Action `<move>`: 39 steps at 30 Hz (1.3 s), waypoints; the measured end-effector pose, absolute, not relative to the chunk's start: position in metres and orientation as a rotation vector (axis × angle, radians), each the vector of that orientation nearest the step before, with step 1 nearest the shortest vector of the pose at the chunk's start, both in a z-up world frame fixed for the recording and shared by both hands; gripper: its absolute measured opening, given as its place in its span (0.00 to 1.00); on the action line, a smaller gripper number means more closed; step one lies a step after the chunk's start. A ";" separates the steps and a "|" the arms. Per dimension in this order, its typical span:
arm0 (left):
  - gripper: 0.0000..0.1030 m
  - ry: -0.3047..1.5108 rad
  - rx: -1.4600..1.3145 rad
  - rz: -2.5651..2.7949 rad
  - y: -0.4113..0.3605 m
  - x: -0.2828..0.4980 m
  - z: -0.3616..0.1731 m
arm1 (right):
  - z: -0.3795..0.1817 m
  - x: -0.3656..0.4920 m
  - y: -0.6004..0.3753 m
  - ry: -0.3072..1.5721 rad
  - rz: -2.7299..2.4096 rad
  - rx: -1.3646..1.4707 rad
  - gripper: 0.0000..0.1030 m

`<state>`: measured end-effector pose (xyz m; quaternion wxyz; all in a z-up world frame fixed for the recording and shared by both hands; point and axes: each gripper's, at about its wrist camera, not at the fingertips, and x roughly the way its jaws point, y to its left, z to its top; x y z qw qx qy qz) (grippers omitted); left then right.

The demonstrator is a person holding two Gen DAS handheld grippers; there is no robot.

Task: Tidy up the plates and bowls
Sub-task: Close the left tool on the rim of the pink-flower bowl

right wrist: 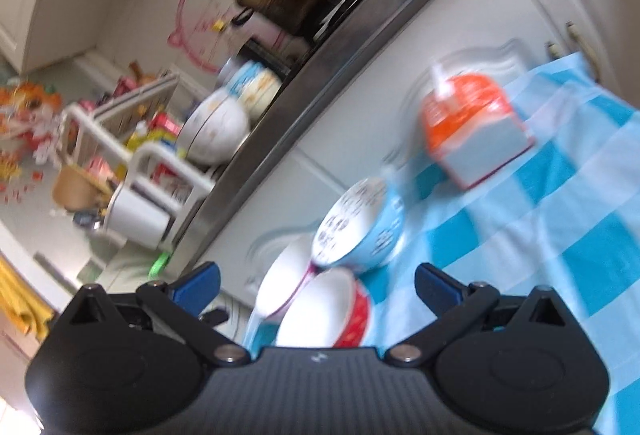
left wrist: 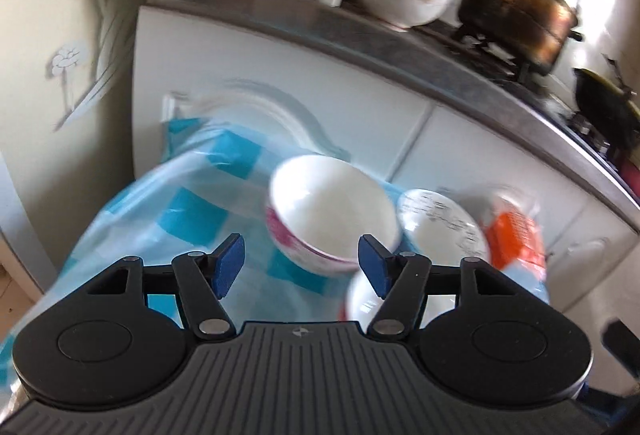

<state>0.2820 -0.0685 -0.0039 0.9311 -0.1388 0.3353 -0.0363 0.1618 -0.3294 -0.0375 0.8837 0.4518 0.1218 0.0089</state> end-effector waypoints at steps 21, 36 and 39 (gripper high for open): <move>0.39 0.828 -0.294 -0.101 -0.069 0.373 -0.053 | -0.032 0.291 -0.290 0.433 0.206 0.872 0.86; 0.15 0.889 -0.334 -0.110 -0.058 0.387 -0.071 | -0.034 0.342 -0.289 0.517 0.220 0.853 0.85; 0.13 0.889 -0.336 -0.108 -0.053 0.384 -0.071 | -0.029 0.351 -0.284 0.546 0.213 0.819 0.87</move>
